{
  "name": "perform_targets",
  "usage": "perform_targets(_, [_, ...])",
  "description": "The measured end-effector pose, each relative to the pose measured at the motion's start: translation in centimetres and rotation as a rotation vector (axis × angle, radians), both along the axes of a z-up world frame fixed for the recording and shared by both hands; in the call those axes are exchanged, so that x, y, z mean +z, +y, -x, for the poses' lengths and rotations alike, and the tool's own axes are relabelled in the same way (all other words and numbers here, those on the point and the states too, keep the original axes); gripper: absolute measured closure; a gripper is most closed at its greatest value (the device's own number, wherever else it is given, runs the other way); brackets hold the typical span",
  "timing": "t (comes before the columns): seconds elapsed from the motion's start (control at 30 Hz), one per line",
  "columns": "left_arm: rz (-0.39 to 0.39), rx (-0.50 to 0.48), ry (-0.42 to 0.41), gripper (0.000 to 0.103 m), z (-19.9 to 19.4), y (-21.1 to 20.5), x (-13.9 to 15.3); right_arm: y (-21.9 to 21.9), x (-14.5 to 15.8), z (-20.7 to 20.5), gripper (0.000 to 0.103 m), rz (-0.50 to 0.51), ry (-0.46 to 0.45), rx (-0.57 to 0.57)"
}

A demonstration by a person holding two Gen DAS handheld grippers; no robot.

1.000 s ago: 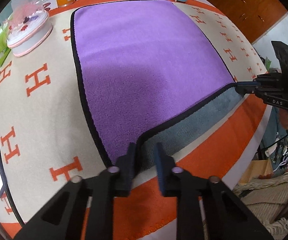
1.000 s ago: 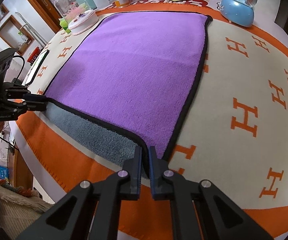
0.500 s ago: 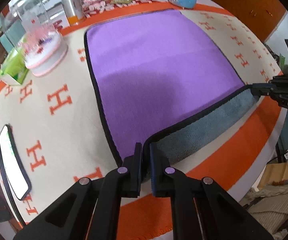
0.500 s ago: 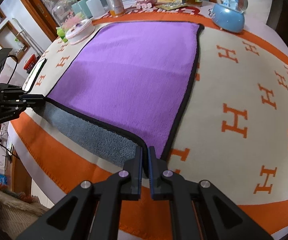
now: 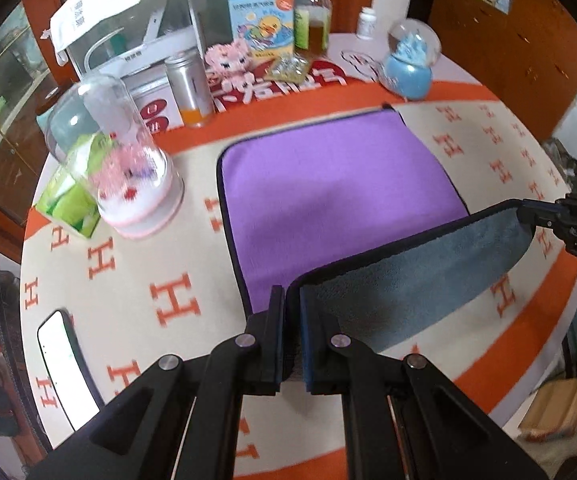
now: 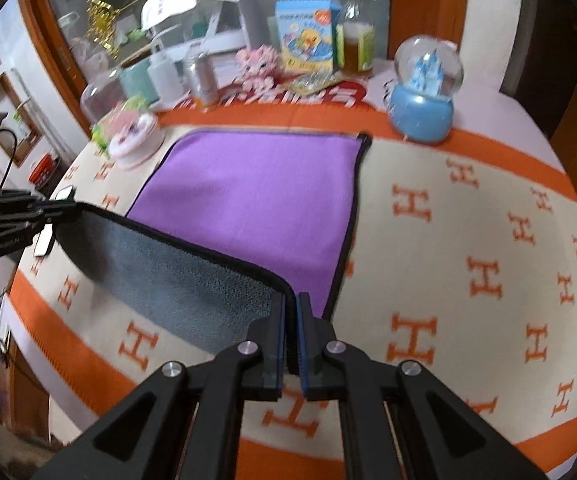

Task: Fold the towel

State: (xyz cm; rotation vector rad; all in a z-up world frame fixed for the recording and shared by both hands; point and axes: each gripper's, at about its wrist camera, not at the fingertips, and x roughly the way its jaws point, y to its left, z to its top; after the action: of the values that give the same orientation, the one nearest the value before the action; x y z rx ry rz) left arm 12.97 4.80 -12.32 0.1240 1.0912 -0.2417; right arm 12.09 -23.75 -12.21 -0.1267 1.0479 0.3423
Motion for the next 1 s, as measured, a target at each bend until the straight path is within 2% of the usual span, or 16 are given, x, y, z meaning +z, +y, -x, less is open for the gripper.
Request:
perform_targets(0.2, [-0.010, 0.056, -0.041, 0.098, -4.0, 0.2, 1.4, 0.2, 1.7, -3.6, 0.098, -0.010, -0.051, -0.043])
perform_targets(0.43, [-0.016, 0.127, -0.068, 0.098, -9.3, 0.6, 1.3, 1.1, 2.3, -8.0, 0.098, 0.009, -0.103, -0.079])
perform_targets(0.83, [-0.076, 0.213, -0.093, 0.098, -15.9, 0.0, -1.8, 2.3, 0.2, -14.8, 0.098, 0.064, -0.144, -0.147])
perform_targets(1.0, [-0.101, 0.234, -0.080, 0.097, -17.9, -0.4, -3.7, 2.3, -1.4, -16.8, 0.098, 0.061, -0.122, -0.174])
